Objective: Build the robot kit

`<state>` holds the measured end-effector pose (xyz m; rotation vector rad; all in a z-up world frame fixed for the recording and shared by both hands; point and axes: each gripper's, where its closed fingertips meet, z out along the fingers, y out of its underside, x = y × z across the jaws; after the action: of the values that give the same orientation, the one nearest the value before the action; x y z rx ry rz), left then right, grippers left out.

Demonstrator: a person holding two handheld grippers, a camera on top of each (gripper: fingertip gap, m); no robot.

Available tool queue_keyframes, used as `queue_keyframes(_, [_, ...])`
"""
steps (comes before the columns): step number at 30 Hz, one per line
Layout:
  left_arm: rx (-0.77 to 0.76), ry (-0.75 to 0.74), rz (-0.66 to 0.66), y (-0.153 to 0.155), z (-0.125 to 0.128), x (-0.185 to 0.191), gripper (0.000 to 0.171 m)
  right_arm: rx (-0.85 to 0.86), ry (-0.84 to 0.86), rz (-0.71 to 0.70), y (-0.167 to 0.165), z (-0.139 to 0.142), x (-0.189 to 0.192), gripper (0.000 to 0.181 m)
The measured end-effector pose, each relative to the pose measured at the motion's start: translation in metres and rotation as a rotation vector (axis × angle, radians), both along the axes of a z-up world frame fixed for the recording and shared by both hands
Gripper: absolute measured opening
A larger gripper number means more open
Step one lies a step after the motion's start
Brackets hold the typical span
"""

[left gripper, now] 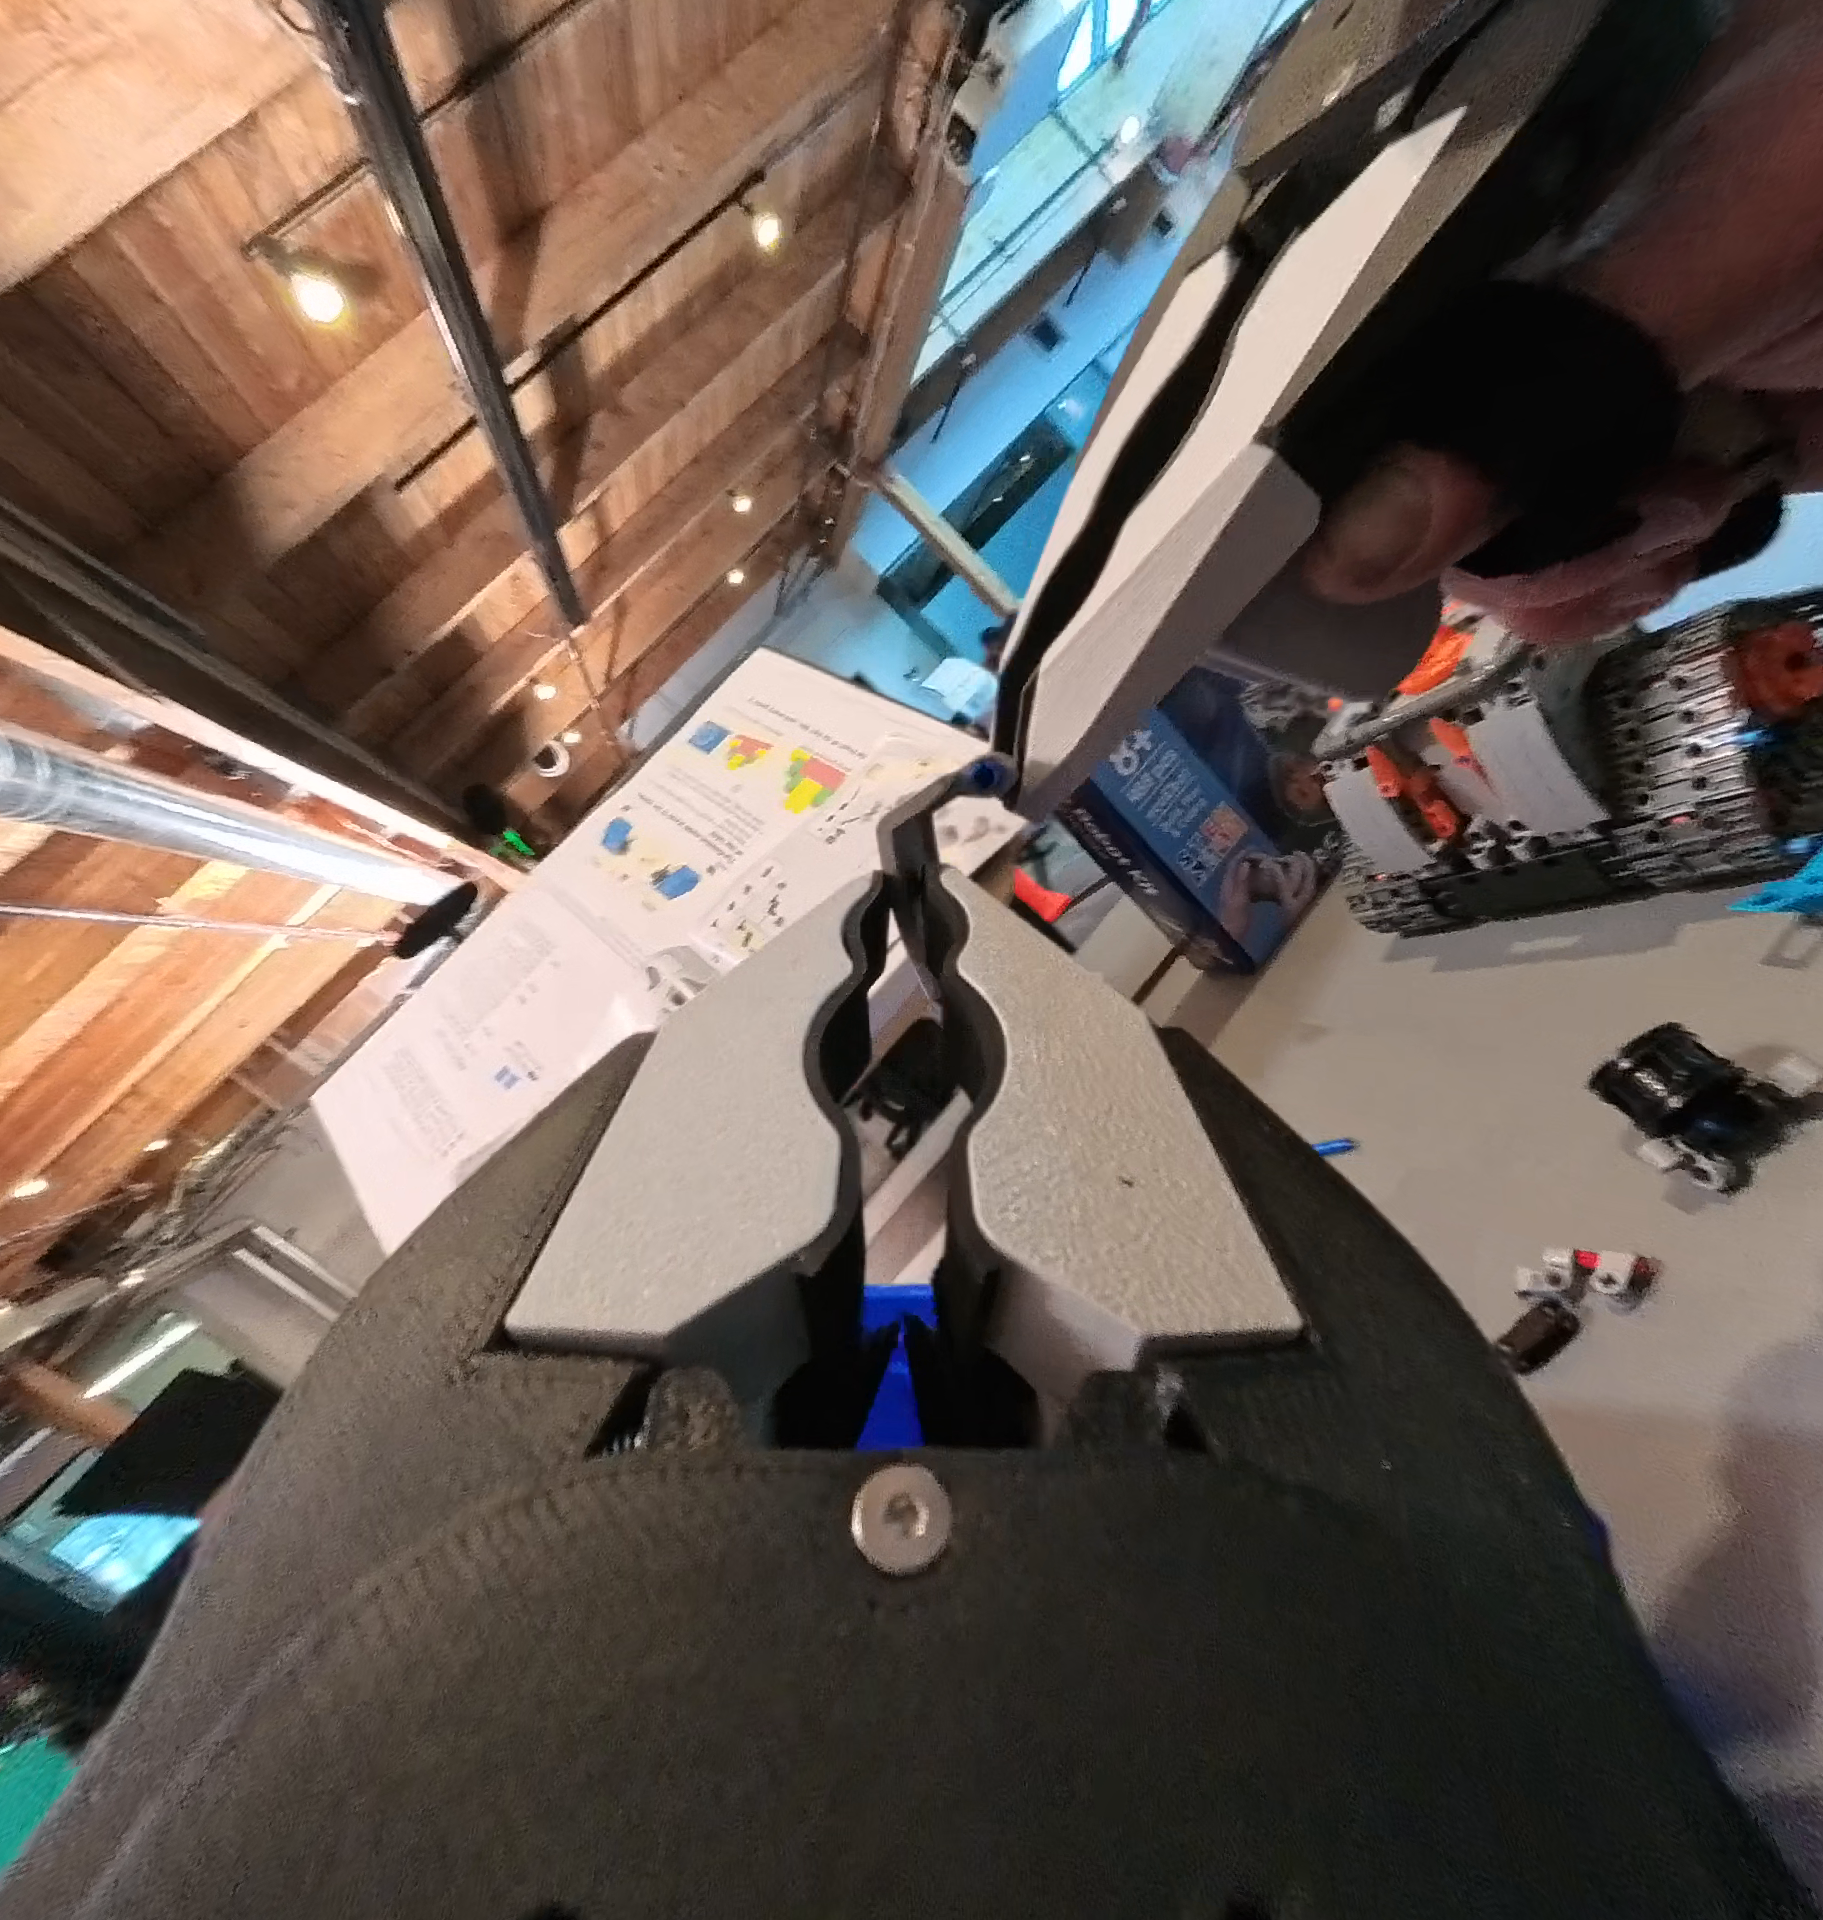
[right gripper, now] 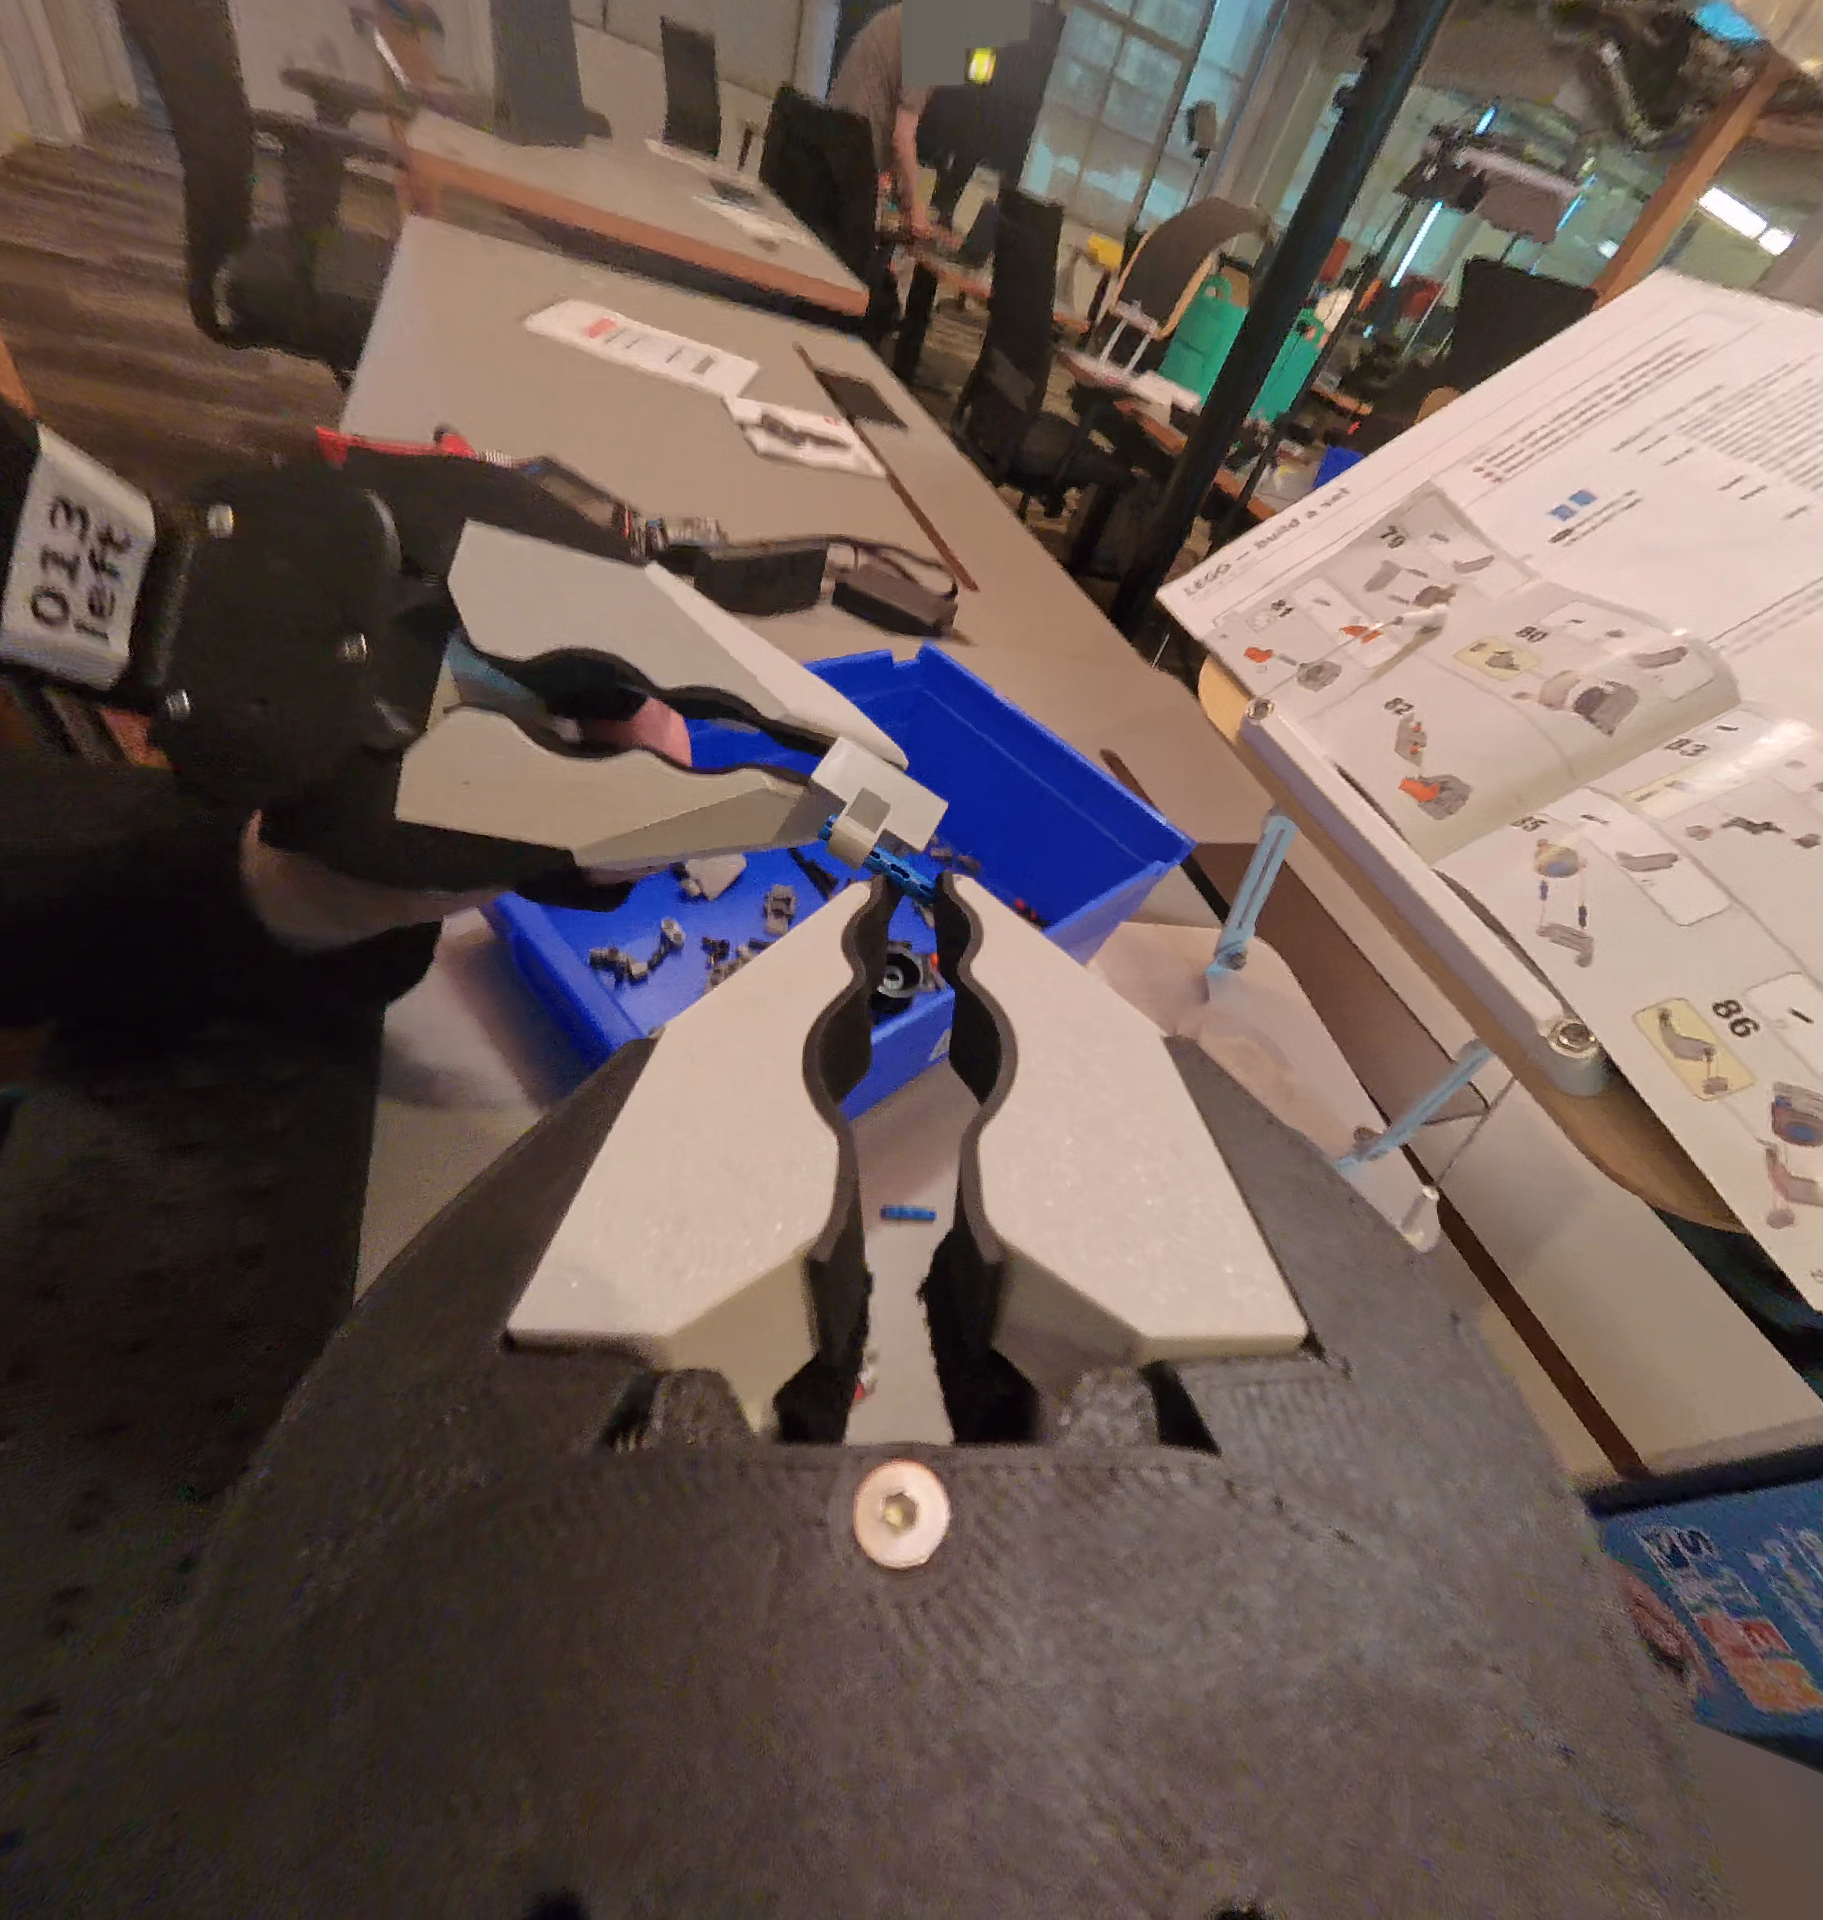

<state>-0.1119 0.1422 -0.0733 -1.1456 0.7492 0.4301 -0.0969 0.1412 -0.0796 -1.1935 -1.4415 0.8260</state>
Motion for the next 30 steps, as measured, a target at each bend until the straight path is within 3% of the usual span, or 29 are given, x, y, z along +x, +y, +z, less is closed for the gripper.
queue_keyframes(8, [-0.076,-0.010,-0.070,0.003,-0.009,0.004,0.014,0.087,-0.114,0.025,-0.003,-0.018,-0.001,0.001])
queue_keyframes(15, [-0.029,0.004,-0.067,-0.004,-0.003,0.004,0.000,0.058,-0.062,0.006,0.003,-0.013,-0.001,0.005])
queue_keyframes(17, [0.003,0.036,-0.029,-0.004,-0.001,0.004,0.000,-0.032,-0.040,0.028,0.001,-0.012,-0.002,0.014])
queue_keyframes(19, [0.033,0.060,-0.008,-0.005,-0.001,0.005,0.000,-0.133,-0.007,0.067,-0.003,-0.009,-0.002,0.039])
queue_keyframes(22, [0.058,0.111,0.010,-0.004,-0.003,0.011,0.000,-0.266,0.032,0.125,-0.008,-0.006,-0.001,0.050])
queue_keyframes(26, [0.103,0.178,0.070,-0.004,-0.003,0.016,0.000,-0.314,0.036,0.127,-0.009,-0.006,-0.001,0.041])
queue_keyframes(28, [0.115,0.182,0.072,-0.004,-0.003,0.017,0.000,-0.296,0.022,0.124,-0.012,-0.007,0.000,0.028])
queue_keyframes(30, [0.130,0.196,0.083,-0.004,-0.003,0.017,0.000,-0.283,0.031,0.114,-0.013,-0.007,0.001,0.028])
